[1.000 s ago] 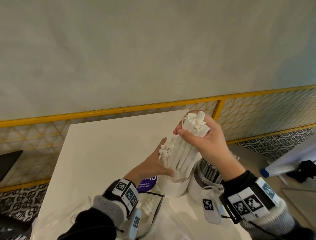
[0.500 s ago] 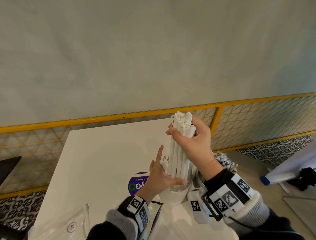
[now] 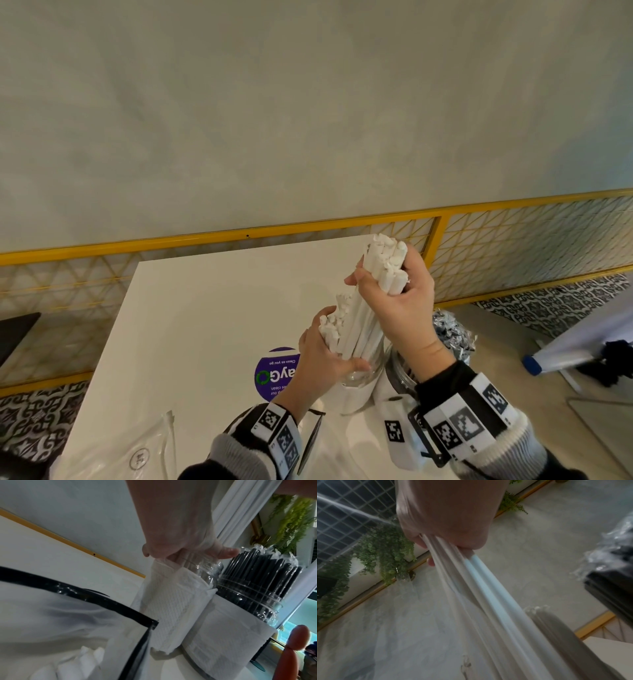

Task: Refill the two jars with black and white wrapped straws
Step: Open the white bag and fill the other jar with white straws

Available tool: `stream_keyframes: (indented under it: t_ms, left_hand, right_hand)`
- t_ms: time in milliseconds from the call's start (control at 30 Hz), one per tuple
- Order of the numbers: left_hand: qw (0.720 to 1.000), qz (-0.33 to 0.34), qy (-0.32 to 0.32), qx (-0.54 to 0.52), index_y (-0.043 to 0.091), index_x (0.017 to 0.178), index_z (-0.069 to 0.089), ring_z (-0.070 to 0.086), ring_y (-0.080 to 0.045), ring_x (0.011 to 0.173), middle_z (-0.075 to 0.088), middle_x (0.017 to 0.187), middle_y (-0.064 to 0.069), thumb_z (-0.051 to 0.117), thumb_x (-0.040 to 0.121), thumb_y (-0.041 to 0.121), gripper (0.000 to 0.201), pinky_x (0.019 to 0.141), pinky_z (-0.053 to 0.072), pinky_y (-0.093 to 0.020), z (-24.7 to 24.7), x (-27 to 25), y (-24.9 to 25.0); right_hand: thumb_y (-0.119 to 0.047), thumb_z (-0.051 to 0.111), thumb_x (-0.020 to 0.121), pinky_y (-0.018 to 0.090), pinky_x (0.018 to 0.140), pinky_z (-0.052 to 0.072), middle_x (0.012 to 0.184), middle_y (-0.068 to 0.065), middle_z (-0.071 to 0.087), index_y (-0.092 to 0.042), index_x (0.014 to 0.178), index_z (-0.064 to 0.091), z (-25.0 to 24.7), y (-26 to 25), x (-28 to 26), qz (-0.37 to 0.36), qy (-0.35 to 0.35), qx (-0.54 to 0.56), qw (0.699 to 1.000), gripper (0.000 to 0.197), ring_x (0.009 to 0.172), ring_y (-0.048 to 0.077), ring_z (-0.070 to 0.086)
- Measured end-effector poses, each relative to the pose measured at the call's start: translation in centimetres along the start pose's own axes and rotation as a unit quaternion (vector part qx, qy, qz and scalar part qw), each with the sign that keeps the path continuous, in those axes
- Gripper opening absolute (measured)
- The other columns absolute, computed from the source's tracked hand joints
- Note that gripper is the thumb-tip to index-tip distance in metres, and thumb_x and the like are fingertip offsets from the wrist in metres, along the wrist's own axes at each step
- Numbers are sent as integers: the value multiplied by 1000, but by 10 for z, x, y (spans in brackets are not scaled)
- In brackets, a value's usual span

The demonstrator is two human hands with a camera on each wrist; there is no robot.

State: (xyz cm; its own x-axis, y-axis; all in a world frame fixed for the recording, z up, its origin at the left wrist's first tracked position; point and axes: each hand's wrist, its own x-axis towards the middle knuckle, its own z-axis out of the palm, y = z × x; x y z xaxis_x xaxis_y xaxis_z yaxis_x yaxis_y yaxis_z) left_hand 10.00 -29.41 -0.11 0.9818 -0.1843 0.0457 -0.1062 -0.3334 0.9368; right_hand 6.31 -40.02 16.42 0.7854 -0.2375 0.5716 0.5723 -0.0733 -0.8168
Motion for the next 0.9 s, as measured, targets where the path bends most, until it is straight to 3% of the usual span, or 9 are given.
stream_keyframes:
  t_ms: [67, 267, 367, 433, 700, 800, 900]
  left_hand:
    - [1000, -13, -13, -13, 43, 134, 26, 46, -19, 124, 51, 128, 16, 83, 23, 71, 128, 106, 40, -48, -1, -1, -3]
    - [999, -12, -22, -30, 46, 138, 20, 43, -18, 129, 47, 134, 19, 90, 31, 61, 128, 108, 38, -47, 1, -3, -3]
    - [999, -9, -18, -35, 44, 137, 25, 46, -18, 126, 49, 132, 18, 89, 34, 63, 123, 106, 41, -47, 1, -4, -3]
    - [999, 0, -26, -39, 41, 138, 26, 47, -16, 126, 50, 132, 17, 89, 38, 62, 120, 106, 41, -48, 1, -4, -2]
    - [998, 7, -43, -38, 47, 136, 26, 49, -10, 125, 52, 129, 20, 90, 37, 58, 119, 106, 40, -48, -6, -5, 8]
    - [998, 8, -57, -30, 50, 132, 28, 52, -9, 121, 56, 125, 20, 90, 39, 56, 113, 104, 42, -48, -11, -6, 12]
    - [997, -6, -67, -33, 54, 131, 26, 48, -13, 126, 55, 128, 19, 90, 36, 59, 114, 108, 38, -48, -14, -7, 12]
  right_hand:
    - [-6, 67, 74, 29, 61, 55, 70, 5, 66, -15, 90, 55, -5, 6, -5, 21, -2, -6, 1000, 22, 65, 24, 69]
    - [-2, 69, 75, 28, 64, 55, 77, 21, 64, -25, 88, 56, -12, 17, -16, 61, -7, -9, 998, 29, 70, 26, 68]
    - [-2, 73, 76, 26, 62, 54, 77, 9, 64, -24, 87, 56, -11, 20, -12, 117, -58, -46, 990, 30, 68, 13, 64]
    - [-3, 72, 78, 24, 63, 56, 80, 4, 66, -27, 89, 56, -9, 28, -13, 161, -97, -82, 979, 31, 70, 12, 66]
    - [-6, 68, 81, 18, 62, 52, 86, 7, 67, -21, 96, 57, -6, 50, -39, 210, -85, -123, 966, 24, 75, 9, 65]
    - [-12, 76, 76, 19, 68, 52, 97, -1, 65, -26, 107, 53, -7, 47, -42, 207, -97, -150, 962, 41, 84, 7, 65]
    - [-17, 83, 70, 7, 88, 42, 132, -18, 44, -33, 138, 30, -8, 26, -23, 100, -120, -146, 977, 88, 117, -10, 47]
